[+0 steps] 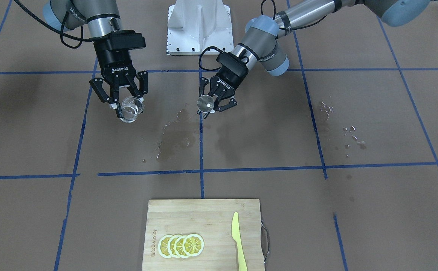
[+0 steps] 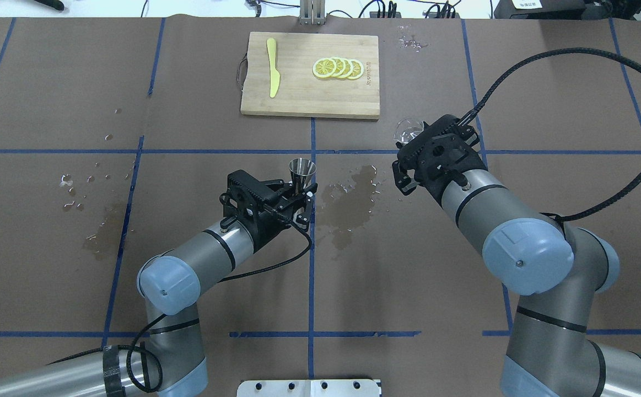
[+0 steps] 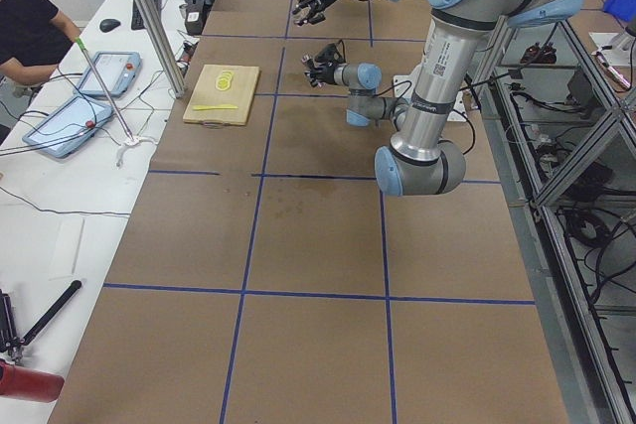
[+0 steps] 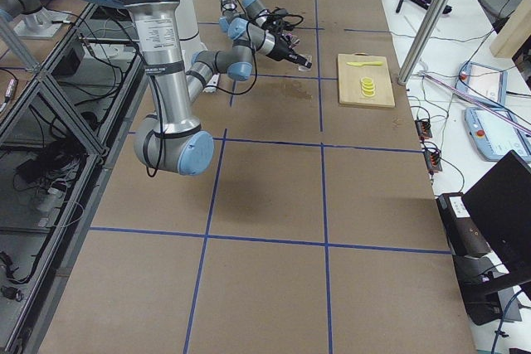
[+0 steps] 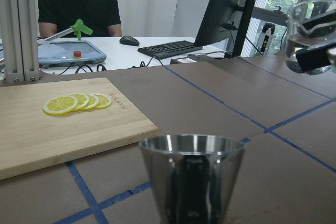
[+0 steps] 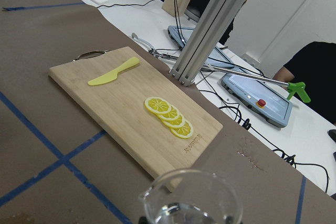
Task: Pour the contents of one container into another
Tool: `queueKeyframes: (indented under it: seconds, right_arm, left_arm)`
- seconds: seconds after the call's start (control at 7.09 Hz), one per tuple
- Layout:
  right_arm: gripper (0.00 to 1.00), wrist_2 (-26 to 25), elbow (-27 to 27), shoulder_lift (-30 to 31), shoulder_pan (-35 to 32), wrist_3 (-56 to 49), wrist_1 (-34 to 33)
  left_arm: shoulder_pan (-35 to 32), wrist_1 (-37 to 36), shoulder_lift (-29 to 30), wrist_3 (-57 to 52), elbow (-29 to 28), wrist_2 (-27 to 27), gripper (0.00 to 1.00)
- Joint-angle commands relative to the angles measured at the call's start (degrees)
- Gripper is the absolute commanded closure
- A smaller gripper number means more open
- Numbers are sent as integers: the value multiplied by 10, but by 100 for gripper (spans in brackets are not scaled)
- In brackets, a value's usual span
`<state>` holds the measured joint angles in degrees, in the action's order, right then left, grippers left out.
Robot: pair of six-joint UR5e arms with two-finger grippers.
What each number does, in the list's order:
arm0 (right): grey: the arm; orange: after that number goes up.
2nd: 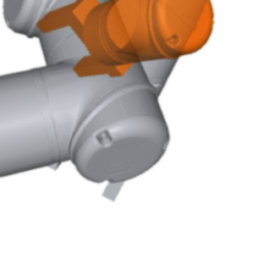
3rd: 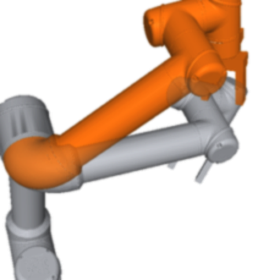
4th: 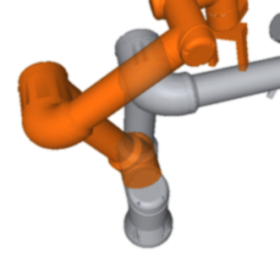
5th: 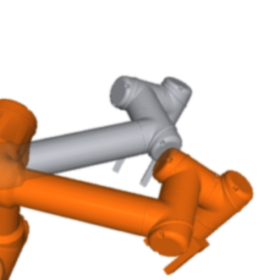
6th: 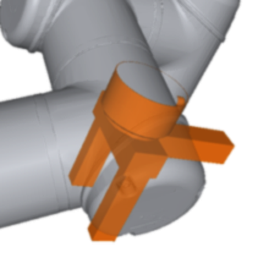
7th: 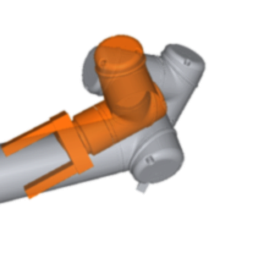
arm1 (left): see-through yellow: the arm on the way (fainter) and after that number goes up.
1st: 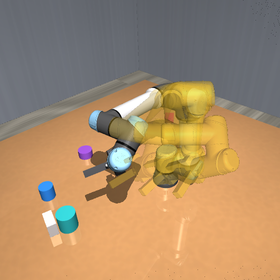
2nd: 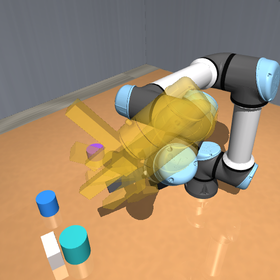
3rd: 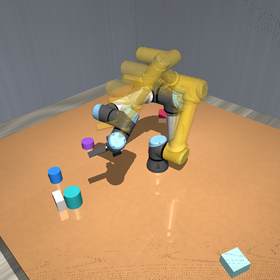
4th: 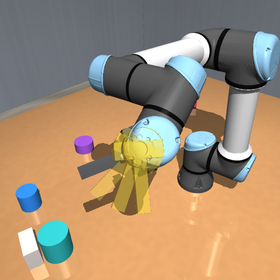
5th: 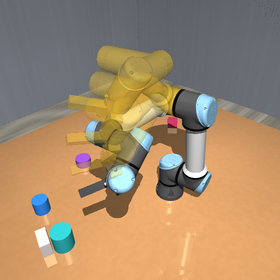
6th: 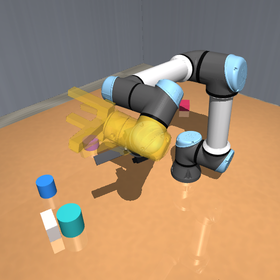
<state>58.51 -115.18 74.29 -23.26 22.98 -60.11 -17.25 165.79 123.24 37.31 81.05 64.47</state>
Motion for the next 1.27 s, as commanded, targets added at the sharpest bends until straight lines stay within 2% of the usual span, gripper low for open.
queueKeyframes:
  seconds: [0.0, 0.28, 0.42, 1.13]
  right_arm:
    - [100, 0, 0, -29, 17, -29, -29]
    - [100, 1, 1, -89, 29, -55, -98]
    - [100, 1, -1, -95, 32, -82, -111]
    - [100, -1, -2, -99, 28, -163, -116]
  left_arm:
    - [-1, 8, 34, -29, -30, 1, 100]
    - [-1, 8, 36, -31, -38, 1, 100]
    - [-1, 8, 46, -31, -48, 1, 100]
    - [1, 9, 62, -31, -56, 3, 100]
